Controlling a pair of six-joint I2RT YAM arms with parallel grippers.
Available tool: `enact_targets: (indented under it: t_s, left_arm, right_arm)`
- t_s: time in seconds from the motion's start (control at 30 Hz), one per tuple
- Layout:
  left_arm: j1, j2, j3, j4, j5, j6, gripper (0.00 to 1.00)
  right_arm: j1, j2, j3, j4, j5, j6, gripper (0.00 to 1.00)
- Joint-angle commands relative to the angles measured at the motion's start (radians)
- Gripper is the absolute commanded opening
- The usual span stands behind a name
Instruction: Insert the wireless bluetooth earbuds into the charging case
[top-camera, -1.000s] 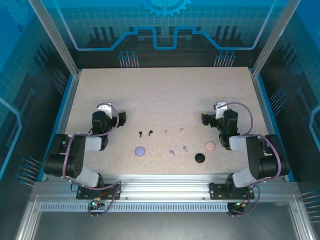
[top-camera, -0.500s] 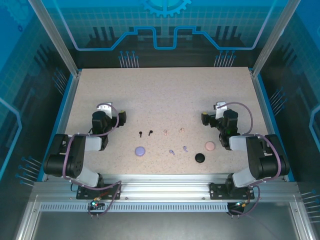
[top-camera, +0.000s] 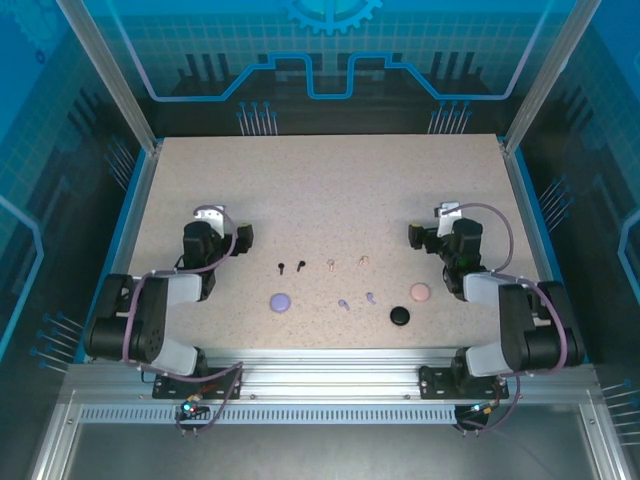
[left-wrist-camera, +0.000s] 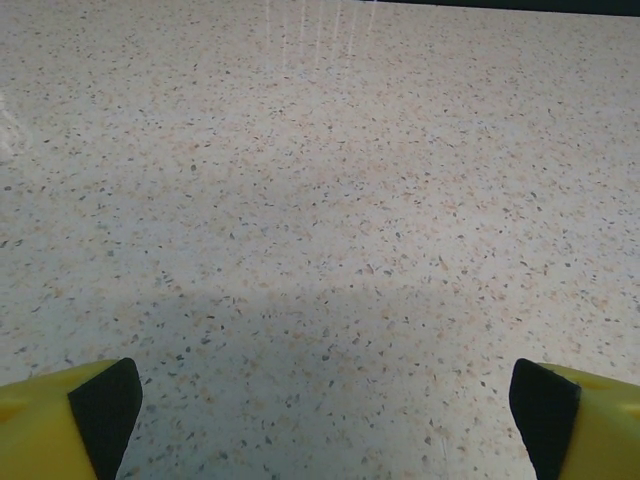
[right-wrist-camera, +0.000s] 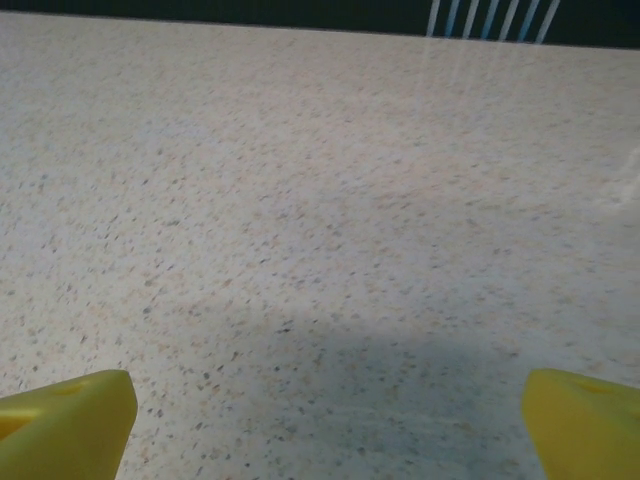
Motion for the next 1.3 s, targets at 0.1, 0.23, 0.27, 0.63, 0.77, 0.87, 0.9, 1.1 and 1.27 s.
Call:
enact_targets:
  t_s: [0.1, 0.23, 0.27, 0.63, 0.77, 0.87, 0.9, 1.1, 1.27]
  left_arm:
    - [0.008, -0.206, 0.126, -0.316, -0.025, -0.081, 0.99]
    - [0.008, -0.323, 0.190, -0.476, 0.026, -0.152, 0.99]
    - [0.008, -0.343, 0.206, -0.514, 0.059, -0.160, 0.99]
    - [-0.089, -0.366, 0.389, -0.797, 0.104, -0.240, 0.99]
    - [-0.107, -0.363, 0.402, -0.806, 0.110, -0.296, 0.99]
    - [-0.106, -0.350, 0.401, -0.805, 0.139, -0.377, 0.99]
    - [-0.107, -0.345, 0.404, -0.812, 0.151, -0.402, 0.99]
    - [-0.107, -0.316, 0.409, -0.855, 0.166, -0.555, 0.99]
    - [-0.108, -0.309, 0.438, -0.943, 0.193, -0.585, 0.99]
  right_arm:
    - [-0.016, -0.123, 0.277, -0.591, 0.201, 0.291, 1.00]
    - [-0.024, -0.116, 0.373, -0.763, 0.107, 0.384, 1.00]
    - [-0.023, -0.114, 0.396, -0.804, 0.082, 0.395, 1.00]
    - [0.192, -0.151, 0.578, -1.219, -0.021, 0.373, 1.00]
    - [0.311, -0.190, 0.587, -1.311, -0.026, 0.452, 1.00]
    - [0.406, -0.197, 0.586, -1.354, -0.032, 0.544, 1.00]
    - [0.436, -0.192, 0.591, -1.368, -0.028, 0.576, 1.00]
    - [0.648, -0.156, 0.632, -1.439, 0.068, 0.782, 1.00]
    - [0.776, -0.132, 0.632, -1.428, 0.109, 0.934, 1.00]
